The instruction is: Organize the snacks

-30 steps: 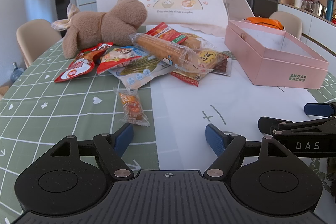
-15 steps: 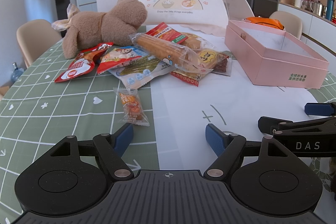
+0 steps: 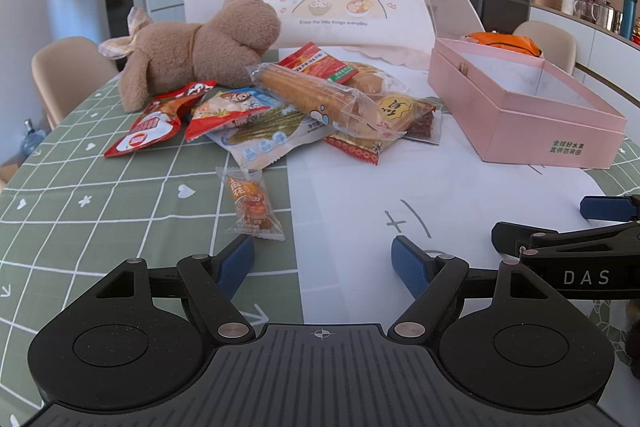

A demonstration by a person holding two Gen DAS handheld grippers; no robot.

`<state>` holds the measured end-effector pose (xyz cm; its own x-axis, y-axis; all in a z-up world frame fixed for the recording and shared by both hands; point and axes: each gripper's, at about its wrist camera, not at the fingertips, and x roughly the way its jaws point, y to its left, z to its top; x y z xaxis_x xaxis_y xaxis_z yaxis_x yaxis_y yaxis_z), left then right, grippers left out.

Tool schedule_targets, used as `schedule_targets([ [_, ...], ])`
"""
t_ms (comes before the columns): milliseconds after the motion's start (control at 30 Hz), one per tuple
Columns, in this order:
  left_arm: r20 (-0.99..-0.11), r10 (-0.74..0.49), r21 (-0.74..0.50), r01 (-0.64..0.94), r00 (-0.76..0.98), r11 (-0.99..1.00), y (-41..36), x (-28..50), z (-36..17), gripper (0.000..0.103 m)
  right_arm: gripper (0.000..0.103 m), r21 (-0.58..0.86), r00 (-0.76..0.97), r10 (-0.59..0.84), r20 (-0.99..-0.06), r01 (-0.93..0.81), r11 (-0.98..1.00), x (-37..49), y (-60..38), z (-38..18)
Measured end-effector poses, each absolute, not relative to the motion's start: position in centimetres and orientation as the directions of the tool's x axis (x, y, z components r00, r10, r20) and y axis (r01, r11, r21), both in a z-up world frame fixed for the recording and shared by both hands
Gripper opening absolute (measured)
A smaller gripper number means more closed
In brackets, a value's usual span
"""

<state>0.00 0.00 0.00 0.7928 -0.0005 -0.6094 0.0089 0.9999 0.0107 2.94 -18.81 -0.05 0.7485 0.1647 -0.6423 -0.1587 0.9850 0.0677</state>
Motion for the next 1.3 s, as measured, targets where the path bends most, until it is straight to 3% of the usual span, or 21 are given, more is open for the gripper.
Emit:
schedule_targets([
  [200,-0.609,-0.002,0.009,0.009,0.793,1.000,0.0,0.0,0.0,0.081,0.103,0.072,0.744,0.170,-0.646,-0.162,0.984,2.8,-18.9,0.0],
  [333,-0.640,-0.039,0.000,0.050,0.768,0.999,0.8,0.4,0.6,0.076,0.103,0.071,0.661,0.166,-0.731,-0.169,0.983,4.0,-18.8,0.5],
  [433,-0.652,-0.070,-0.064,0.037,0.755,0.997,3.9,2.3,2.5,0.074,0.103,0.077,0.634,0.149,-0.759,-0.139,0.987,4.3,-18.6,1.0],
  [600,-0.641,0.023,-0.113,-0.124,0.767,0.986,12.6,8.5,6.3,0.071,0.103,0.074,0.619,0.095,-0.779,-0.059,0.995,4.7,-18.0,1.3],
  [700,-0.707,0.044,-0.085,-0.147,0.706,0.986,17.1,14.2,6.2,0.071,0.103,0.074,0.607,0.080,-0.790,-0.036,0.997,5.1,-17.6,1.4],
  [800,-0.713,0.064,-0.035,-0.127,0.698,0.991,19.5,17.8,5.2,0.071,0.100,0.081,0.573,0.079,-0.816,-0.023,0.996,5.8,-17.2,1.8],
  [867,-0.723,0.012,-0.075,-0.096,0.690,0.993,20.4,19.3,4.8,0.071,0.087,0.125,0.541,0.120,-0.832,-0.027,0.992,6.6,-16.8,3.0],
  [933,-0.715,-0.050,-0.133,-0.066,0.697,0.989,20.6,19.7,4.6,0.071,0.086,0.182,0.564,0.184,-0.805,-0.059,0.981,7.5,-16.2,5.5],
  [1100,-0.701,-0.191,-0.270,-0.008,0.688,0.963,19.2,16.0,5.0,0.071,0.088,0.144,0.638,0.230,-0.735,-0.184,0.972,14.1,-12.8,11.2],
  [1300,-0.720,-0.262,-0.350,-0.010,0.642,0.937,17.8,9.3,4.3,0.071,0.087,0.049,0.623,0.206,-0.755,-0.259,0.965,25.8,-7.3,8.4],
])
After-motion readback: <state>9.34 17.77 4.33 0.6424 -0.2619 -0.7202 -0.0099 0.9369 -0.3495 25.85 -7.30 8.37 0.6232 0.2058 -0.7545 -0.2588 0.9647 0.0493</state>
